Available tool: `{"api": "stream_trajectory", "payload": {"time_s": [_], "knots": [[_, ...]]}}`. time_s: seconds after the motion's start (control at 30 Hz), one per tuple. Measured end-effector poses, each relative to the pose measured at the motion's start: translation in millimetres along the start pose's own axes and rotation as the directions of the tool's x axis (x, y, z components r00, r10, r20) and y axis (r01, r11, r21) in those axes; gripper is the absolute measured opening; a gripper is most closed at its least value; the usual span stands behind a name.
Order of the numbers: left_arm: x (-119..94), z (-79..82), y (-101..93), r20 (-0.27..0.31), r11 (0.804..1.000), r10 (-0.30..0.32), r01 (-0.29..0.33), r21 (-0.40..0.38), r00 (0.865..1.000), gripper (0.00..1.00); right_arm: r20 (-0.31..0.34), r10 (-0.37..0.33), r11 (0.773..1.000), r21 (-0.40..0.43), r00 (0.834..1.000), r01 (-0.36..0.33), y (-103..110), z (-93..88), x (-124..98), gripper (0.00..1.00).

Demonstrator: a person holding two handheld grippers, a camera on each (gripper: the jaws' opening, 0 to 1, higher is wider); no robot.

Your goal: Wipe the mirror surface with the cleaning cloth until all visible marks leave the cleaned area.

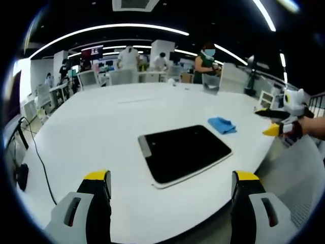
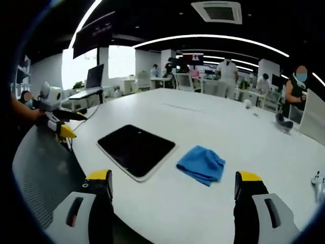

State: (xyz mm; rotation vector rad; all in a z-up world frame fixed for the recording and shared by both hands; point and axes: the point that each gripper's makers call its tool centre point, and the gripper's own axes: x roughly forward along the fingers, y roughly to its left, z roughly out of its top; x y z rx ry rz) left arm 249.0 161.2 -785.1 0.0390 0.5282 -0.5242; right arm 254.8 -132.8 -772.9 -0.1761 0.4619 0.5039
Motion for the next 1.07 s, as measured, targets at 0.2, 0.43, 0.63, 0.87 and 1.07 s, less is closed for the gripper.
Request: {"api": "stream_trajectory", "payload": {"time_s": [0.2, 0.43, 0.63, 0.87, 1.07], "knots": [[1.8, 1.6, -3.9, 0.005, 0.999, -0.018, 0.018, 0.027, 1.0, 0.99, 0.002, 0.003, 1.0, -0.008, 1.0, -0.002, 2.3, -0.1, -1.6, 1.0], [1.5, -0.3, -4.6, -0.013, 0.999, -0.017, 0.017, 0.029, 1.0, 0.99, -0.01, 0.007, 1.0, 0.006, 1.0, -0.007, 2.6, -3.4, -1.5, 1.0], [1.4, 0.7, -3.8, -0.009, 1.0, -0.017, 0.017, 0.022, 1.0, 0.99, -0.031, 0.024, 0.999, -0.034, 0.999, -0.025, 6.0, -5.7, -0.7, 1.0], [0.5, -0.8, -2.1, -0.013, 1.0, -0.015, 0.015, 0.016, 1.0, 0.99, -0.022, 0.022, 0.999, 0.043, 1.0, -0.021, 0.6, -6.6, -2.1, 1.0], [1.3, -2.6, -1.0, -0.027, 1.0, -0.012, 0.012, 0.025, 1.0, 0.99, -0.034, 0.009, 0.998, 0.063, 0.999, -0.007, -2.2, -8.3, -2.9, 1.0]]}}
